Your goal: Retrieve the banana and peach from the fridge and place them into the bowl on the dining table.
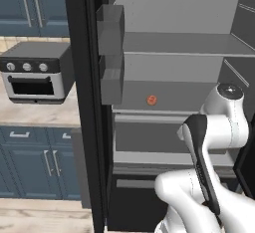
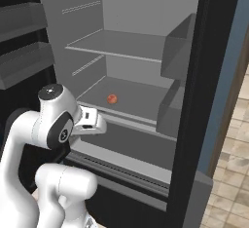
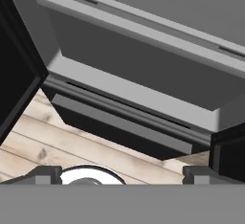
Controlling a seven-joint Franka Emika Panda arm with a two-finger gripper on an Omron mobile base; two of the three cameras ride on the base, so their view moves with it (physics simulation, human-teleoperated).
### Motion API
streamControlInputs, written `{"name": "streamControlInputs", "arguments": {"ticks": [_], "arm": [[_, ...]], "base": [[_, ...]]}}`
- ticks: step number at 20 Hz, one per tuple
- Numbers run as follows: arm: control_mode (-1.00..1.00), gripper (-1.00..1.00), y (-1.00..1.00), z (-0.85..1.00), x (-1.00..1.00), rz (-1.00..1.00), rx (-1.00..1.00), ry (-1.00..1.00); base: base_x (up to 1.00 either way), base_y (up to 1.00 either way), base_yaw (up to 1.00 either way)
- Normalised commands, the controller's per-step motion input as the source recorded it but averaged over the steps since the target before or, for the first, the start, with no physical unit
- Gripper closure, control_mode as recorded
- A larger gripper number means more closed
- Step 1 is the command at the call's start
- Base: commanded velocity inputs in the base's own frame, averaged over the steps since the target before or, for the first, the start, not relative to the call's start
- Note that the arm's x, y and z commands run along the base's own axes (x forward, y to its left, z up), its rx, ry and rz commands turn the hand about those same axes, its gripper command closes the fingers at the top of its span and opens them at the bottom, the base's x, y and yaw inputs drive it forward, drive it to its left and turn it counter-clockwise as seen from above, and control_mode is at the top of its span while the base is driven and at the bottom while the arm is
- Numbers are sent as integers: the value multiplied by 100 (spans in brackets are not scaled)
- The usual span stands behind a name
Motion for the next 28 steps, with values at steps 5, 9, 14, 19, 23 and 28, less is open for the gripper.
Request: {"name": "streamControlInputs", "arguments": {"ticks": [5, 9, 14, 19, 23, 28], "arm": [[-100, -100, 0, 2, 0, 2, 0, -15], [-100, -100, 0, 2, 0, 2, 0, -23], [-100, -100, 0, 0, 2, 1, 1, -14], [-100, -100, 12, 0, 23, 0, 3, -7], [-100, -100, 19, 0, 39, 0, 5, -1], [-100, -100, 5, 0, 58, 0, 9, 0]], "base": [[0, 0, 0], [0, 0, 0], [0, 0, 0], [0, 0, 0], [0, 0, 0], [0, 0, 0]]}}
